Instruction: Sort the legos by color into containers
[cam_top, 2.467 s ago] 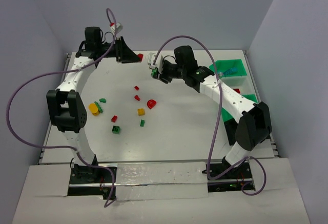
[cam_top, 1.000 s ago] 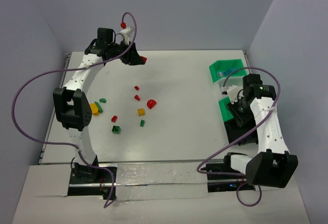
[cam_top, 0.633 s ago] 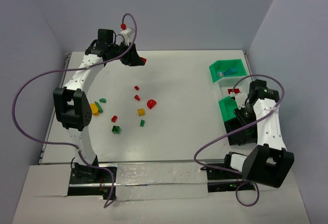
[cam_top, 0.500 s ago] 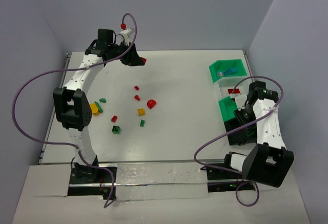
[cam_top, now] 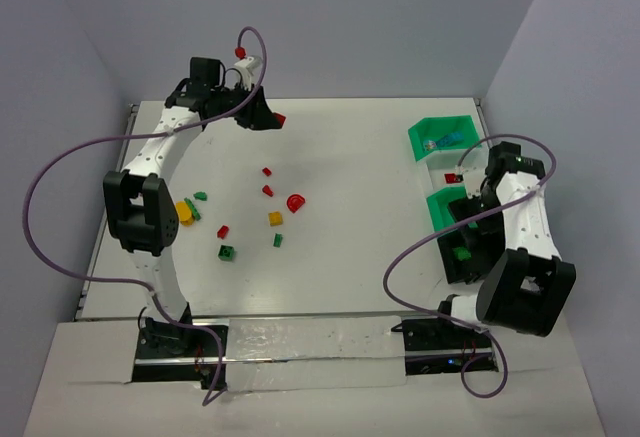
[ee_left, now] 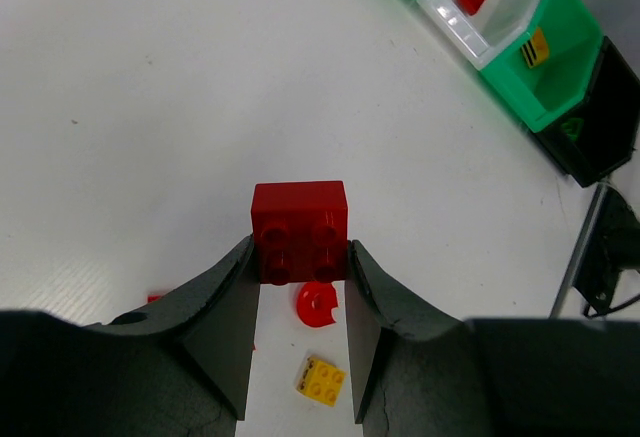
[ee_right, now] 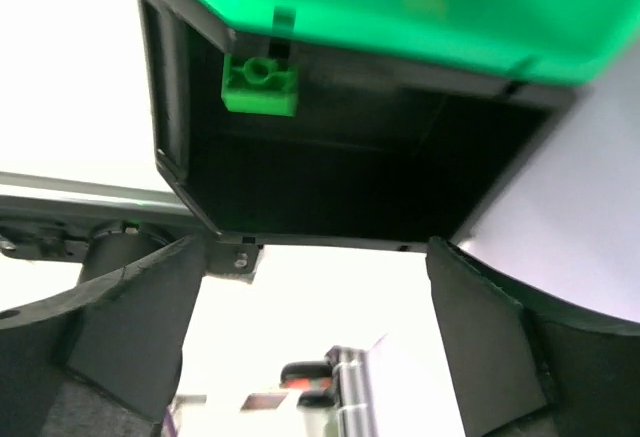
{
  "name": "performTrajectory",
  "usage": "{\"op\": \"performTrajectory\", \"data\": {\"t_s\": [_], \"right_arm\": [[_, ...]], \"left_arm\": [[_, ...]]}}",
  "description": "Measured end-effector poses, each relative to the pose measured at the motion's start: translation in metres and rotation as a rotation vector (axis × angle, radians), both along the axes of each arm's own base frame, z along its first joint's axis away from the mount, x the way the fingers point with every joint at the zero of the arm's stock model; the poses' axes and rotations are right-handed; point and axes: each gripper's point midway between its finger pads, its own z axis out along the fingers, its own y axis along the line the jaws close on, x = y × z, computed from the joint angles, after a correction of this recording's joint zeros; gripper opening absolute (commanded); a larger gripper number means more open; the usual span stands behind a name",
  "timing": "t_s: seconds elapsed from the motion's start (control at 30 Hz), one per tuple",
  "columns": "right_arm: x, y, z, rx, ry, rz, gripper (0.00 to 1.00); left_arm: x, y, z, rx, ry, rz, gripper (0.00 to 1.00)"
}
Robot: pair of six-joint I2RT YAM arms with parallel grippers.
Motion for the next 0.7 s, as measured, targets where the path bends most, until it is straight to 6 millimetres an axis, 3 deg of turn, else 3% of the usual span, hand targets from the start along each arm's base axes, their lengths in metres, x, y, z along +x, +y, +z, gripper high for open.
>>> {"op": "performTrajectory", "data": {"t_s": [0.1,0.2,0.27,0.33,0.43,0.53,0.7], "right_arm": [[0.036,0.009,0.036,0.044,-0.131,0.015,1.0],[0.097,0.036,0.089,0.103,-0.348,0.077,1.0],[0.145,0.077,0.125,0.172,-0.525,0.174,1.0],[0.178,0.128,0.149,0.274,-0.652,0.294,1.0],[0.205,0.204,0.163,0.419,-0.752,0.477,0.99],[0.223,0.263,0.163,0.505,-0.819,0.651,0.99],[0.244,0.321,0.158,0.618,-0.826,0.74,0.93]], "left_arm": [[-0.008,0.001,0.0,-0.039,0.011,-0.033,0.0],[-0.015,0.001,0.007,-0.094,0.029,-0.068,0.0],[-0.019,-0.002,0.016,-0.139,0.037,-0.103,0.0],[-0.027,-0.006,0.027,-0.186,0.048,-0.149,0.0],[-0.037,-0.012,0.047,-0.247,0.05,-0.216,0.01],[-0.045,-0.014,0.06,-0.278,0.035,-0.27,0.0],[-0.047,-0.01,0.062,-0.211,-0.055,-0.293,0.0]]}}
